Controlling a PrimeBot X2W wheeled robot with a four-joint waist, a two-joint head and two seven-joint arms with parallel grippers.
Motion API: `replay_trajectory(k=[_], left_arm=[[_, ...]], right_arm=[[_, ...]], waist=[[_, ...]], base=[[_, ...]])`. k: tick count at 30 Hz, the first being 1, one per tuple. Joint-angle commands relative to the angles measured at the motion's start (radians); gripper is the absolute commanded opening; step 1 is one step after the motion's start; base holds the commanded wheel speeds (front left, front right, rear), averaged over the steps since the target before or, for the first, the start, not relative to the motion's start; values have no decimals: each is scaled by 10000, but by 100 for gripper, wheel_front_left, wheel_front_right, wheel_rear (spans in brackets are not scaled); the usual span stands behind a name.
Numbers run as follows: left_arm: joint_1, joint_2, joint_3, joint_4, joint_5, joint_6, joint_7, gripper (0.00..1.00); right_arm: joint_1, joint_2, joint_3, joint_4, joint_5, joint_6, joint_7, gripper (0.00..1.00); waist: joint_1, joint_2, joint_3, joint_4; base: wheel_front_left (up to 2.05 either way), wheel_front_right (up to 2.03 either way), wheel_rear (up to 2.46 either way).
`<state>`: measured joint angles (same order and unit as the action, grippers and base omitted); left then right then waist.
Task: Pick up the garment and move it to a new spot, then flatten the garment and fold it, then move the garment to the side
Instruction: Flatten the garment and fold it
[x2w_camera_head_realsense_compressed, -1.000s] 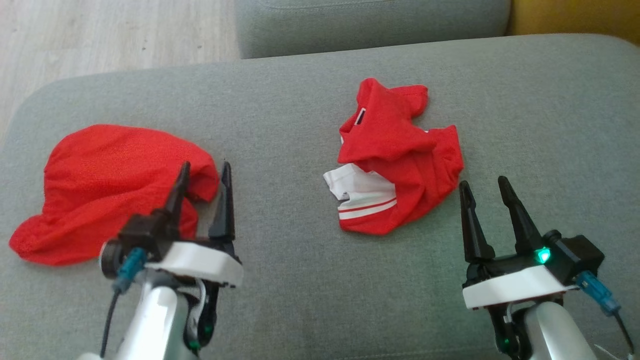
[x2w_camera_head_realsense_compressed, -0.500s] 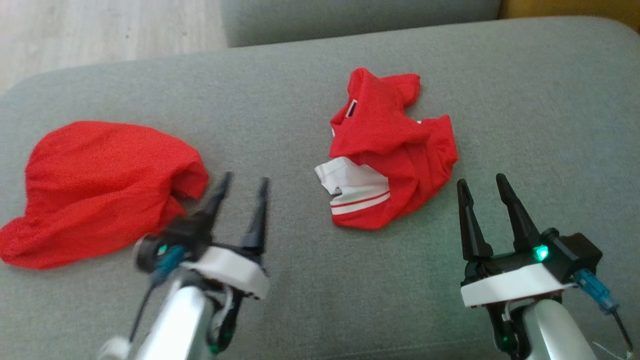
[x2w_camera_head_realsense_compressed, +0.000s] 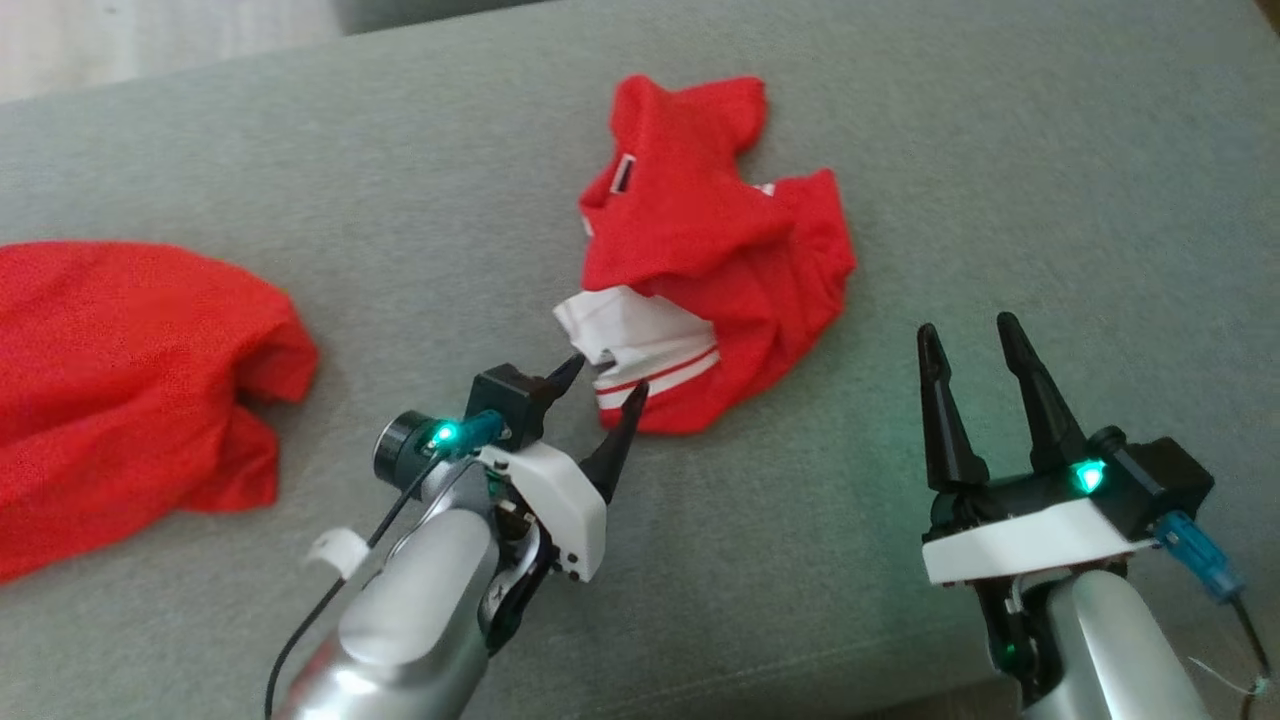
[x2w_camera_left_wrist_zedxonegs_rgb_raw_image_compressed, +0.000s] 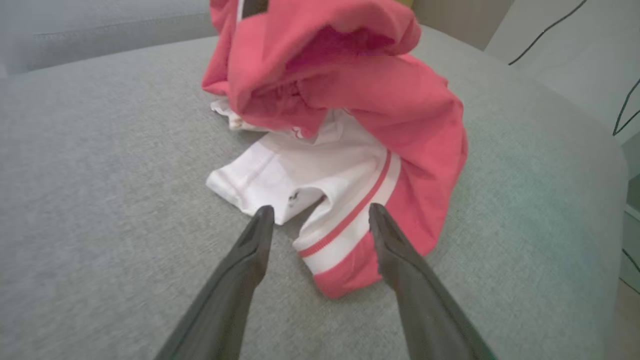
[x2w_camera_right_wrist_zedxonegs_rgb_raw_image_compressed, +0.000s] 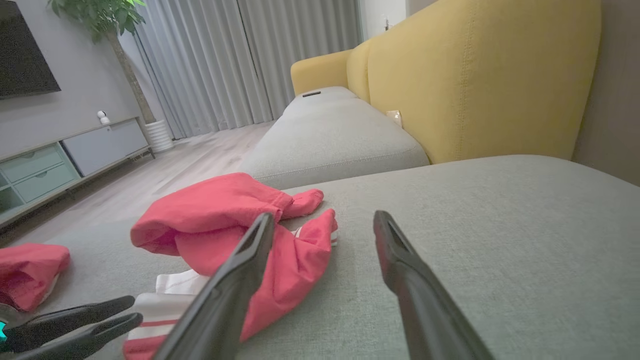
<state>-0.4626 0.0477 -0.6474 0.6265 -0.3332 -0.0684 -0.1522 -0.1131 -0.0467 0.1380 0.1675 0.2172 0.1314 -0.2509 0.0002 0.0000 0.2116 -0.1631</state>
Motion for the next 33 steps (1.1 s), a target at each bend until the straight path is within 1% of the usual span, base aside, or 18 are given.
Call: replay_trajectory(k=[1, 3, 8, 9, 10, 14, 18, 21, 24, 25, 28, 30, 33], left_arm=[[-637, 27, 79, 49, -147, 101, -73, 100], [-803, 27, -54, 422, -273, 194, -103, 100], [-1076, 27, -300, 952, -617, 190, -296, 100], [-1146, 27, -353, 1068, -702, 180, -342, 33], [-1210, 27, -377, 1162, -813, 174, -408, 0], [-1546, 26, -170, 1426, -1161, 396, -814, 0], [-1926, 123, 419, 1149, -1074, 851, -1073, 0], [-2054, 427, 1335, -383, -555, 1424, -1089, 0], [-1853, 677, 2149, -2290, 300, 1775, -1092, 0], [-1752, 714, 2339, -2911, 591, 1793, -1093, 0], [-1340, 766, 2489, -4295, 1407, 1593, -1094, 0], [-890, 752, 2439, -4520, 1667, 1461, -1094, 0], [-133, 724, 2342, -4432, 1851, 1287, -1095, 0]], right_arm=[[-276, -35, 250, -366, 15, -7, -109, 100], [-284, -35, 258, -359, 37, -7, -109, 100], [-331, -35, 276, -384, 85, -7, -109, 100], [-347, -35, 273, -394, 101, -7, -109, 100], [-360, -35, 265, -400, 114, -7, -109, 100], [-352, -35, 204, -397, 141, -7, -109, 100], [-303, -35, 85, -370, 162, -7, -109, 100], [-285, -35, 65, -361, 177, -7, -109, 100], [-288, -35, 75, -321, 194, -7, -109, 100], [-283, -35, 84, -306, 199, -7, -109, 100], [-259, -35, 133, -260, 205, -7, -109, 100], [-250, -35, 173, -218, 223, -7, -109, 100], [-219, -35, 152, -189, 270, -7, -109, 100]], waist=[[-2, 0, 197, -279], [-2, 0, 236, -377], [-2, 0, 317, -500], [-2, 0, 336, -521], [-2, 0, 346, -531], [-2, 0, 309, -499], [-2, 0, 166, -328], [-2, 0, 33, -158], [-2, 0, -120, 17], [-2, 0, -169, 71], [-2, 0, -320, 232], [-2, 0, -437, 295], [-2, 0, -590, 391]], base=[[0, 0, 0], [0, 0, 0], [0, 0, 0], [0, 0, 0], [0, 0, 0], [0, 0, 0], [0, 0, 0], [0, 0, 0], [0, 0, 0], [0, 0, 0], [0, 0, 0], [0, 0, 0], [0, 0, 0]])
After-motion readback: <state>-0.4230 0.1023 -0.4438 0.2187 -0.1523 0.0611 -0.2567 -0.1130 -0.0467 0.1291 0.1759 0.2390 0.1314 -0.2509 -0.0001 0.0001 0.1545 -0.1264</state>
